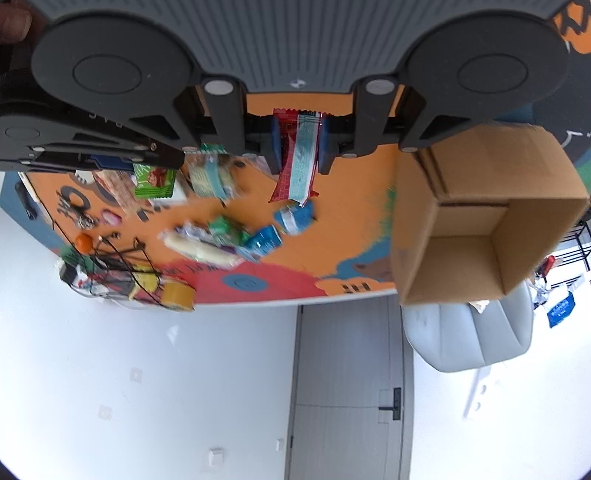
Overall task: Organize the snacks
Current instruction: 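Carry both snacks over the cardboard box and open both tools to drop them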
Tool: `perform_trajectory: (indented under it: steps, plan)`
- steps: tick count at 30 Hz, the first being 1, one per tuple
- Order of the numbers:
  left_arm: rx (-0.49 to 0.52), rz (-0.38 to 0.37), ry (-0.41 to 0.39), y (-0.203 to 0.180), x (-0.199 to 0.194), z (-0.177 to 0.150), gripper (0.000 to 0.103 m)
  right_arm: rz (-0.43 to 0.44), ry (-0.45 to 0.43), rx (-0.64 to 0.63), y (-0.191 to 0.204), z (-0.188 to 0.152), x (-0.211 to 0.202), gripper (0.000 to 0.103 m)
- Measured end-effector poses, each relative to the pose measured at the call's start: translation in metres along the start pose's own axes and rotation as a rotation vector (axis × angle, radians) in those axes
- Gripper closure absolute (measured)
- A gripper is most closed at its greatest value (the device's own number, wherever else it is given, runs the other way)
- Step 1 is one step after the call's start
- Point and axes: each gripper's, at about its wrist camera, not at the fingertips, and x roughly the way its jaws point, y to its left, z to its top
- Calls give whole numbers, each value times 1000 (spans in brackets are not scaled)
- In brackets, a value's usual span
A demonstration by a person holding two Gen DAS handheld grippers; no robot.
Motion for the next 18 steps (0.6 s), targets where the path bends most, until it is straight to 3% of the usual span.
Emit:
perform_trajectory:
  steps: [18]
  plan:
    - [-70,108,-122,62,-26,35,84,55,-107,-41,51,42,2,73]
